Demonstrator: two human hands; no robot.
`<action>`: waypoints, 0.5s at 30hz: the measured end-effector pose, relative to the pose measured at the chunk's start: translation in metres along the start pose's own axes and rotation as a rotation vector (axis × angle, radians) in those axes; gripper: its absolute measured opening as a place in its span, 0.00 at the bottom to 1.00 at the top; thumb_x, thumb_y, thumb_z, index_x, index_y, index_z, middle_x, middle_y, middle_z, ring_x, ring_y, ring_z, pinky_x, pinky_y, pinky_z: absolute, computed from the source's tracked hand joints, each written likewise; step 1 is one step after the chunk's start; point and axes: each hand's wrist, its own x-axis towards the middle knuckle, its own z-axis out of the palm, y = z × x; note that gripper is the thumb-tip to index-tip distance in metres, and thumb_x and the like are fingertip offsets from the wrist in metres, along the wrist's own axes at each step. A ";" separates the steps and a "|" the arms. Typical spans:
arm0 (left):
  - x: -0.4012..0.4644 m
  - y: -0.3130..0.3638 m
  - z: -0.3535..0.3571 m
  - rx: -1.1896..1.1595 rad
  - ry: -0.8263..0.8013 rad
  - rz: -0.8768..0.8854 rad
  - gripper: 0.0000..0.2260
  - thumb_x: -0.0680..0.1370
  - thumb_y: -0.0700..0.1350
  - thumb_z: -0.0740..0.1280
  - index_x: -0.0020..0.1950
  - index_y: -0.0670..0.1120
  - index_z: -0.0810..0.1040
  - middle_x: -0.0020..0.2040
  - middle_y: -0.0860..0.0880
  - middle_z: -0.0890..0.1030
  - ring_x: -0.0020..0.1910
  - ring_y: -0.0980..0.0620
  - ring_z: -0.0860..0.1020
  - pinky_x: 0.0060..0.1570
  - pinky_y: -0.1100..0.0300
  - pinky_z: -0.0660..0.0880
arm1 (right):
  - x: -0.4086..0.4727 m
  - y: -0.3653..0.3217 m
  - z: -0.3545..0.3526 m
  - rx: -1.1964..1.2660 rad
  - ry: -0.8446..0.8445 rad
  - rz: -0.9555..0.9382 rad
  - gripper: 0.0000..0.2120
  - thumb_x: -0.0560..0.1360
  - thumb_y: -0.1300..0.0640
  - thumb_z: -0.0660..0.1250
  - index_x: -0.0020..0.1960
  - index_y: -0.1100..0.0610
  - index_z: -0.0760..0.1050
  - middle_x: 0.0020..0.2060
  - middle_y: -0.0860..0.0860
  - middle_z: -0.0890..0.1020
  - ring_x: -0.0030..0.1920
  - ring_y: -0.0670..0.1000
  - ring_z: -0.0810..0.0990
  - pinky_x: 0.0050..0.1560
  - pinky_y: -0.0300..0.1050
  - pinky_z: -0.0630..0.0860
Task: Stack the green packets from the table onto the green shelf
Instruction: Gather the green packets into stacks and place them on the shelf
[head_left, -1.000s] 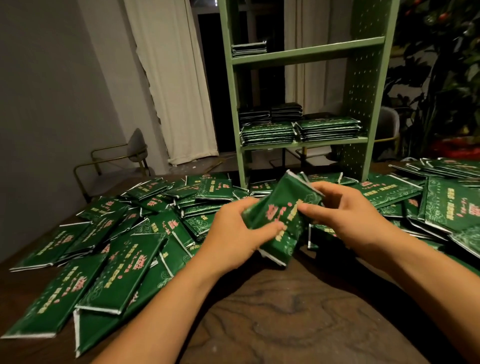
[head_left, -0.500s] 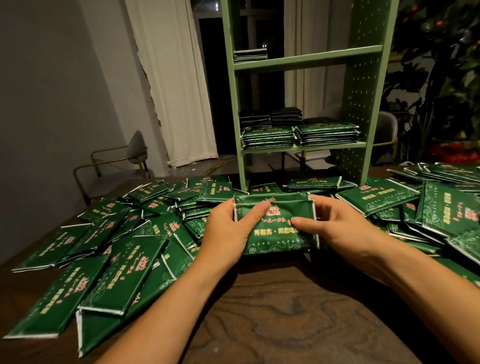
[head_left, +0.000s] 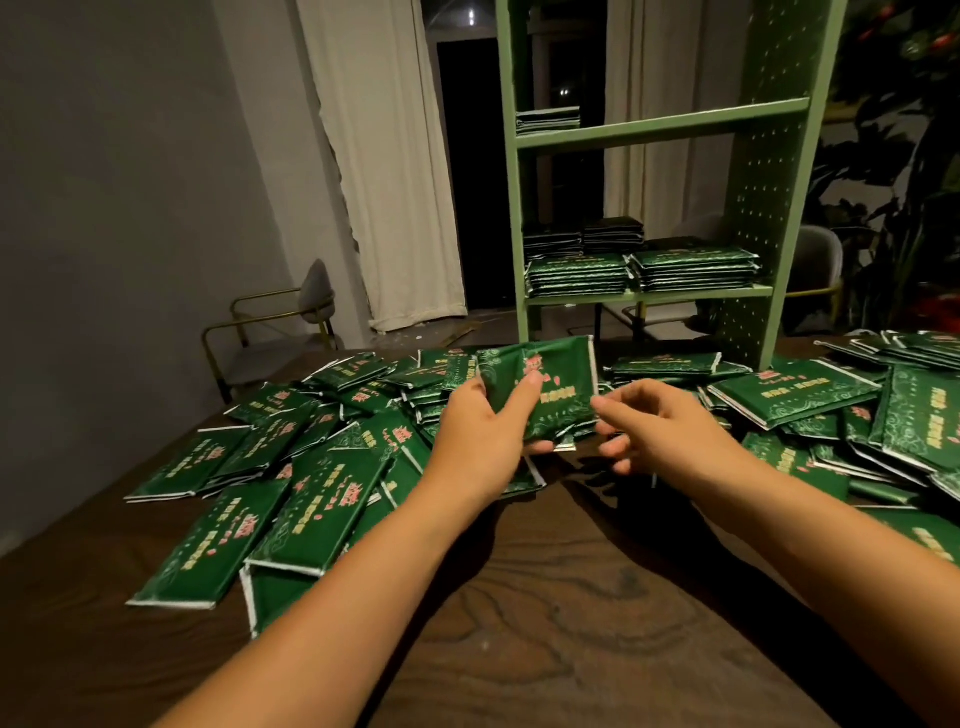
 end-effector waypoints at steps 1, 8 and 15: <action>-0.001 -0.001 -0.008 0.056 0.038 0.009 0.18 0.81 0.53 0.68 0.63 0.40 0.78 0.59 0.43 0.83 0.50 0.50 0.85 0.43 0.54 0.84 | -0.002 -0.002 0.004 -0.059 -0.036 -0.003 0.12 0.79 0.51 0.69 0.53 0.61 0.77 0.43 0.56 0.82 0.37 0.50 0.80 0.42 0.49 0.77; -0.021 -0.002 -0.068 0.178 0.216 0.089 0.22 0.80 0.59 0.66 0.55 0.38 0.80 0.52 0.33 0.82 0.50 0.38 0.83 0.40 0.54 0.84 | -0.024 -0.022 0.056 -0.519 -0.265 -0.271 0.07 0.75 0.52 0.74 0.49 0.52 0.80 0.44 0.48 0.84 0.45 0.48 0.81 0.52 0.47 0.78; -0.038 0.015 -0.122 0.225 0.347 0.098 0.22 0.82 0.57 0.64 0.51 0.38 0.82 0.45 0.38 0.85 0.41 0.43 0.85 0.42 0.49 0.84 | -0.046 -0.032 0.111 -0.913 -0.463 -0.780 0.29 0.72 0.44 0.72 0.70 0.48 0.69 0.66 0.48 0.69 0.66 0.50 0.68 0.67 0.42 0.67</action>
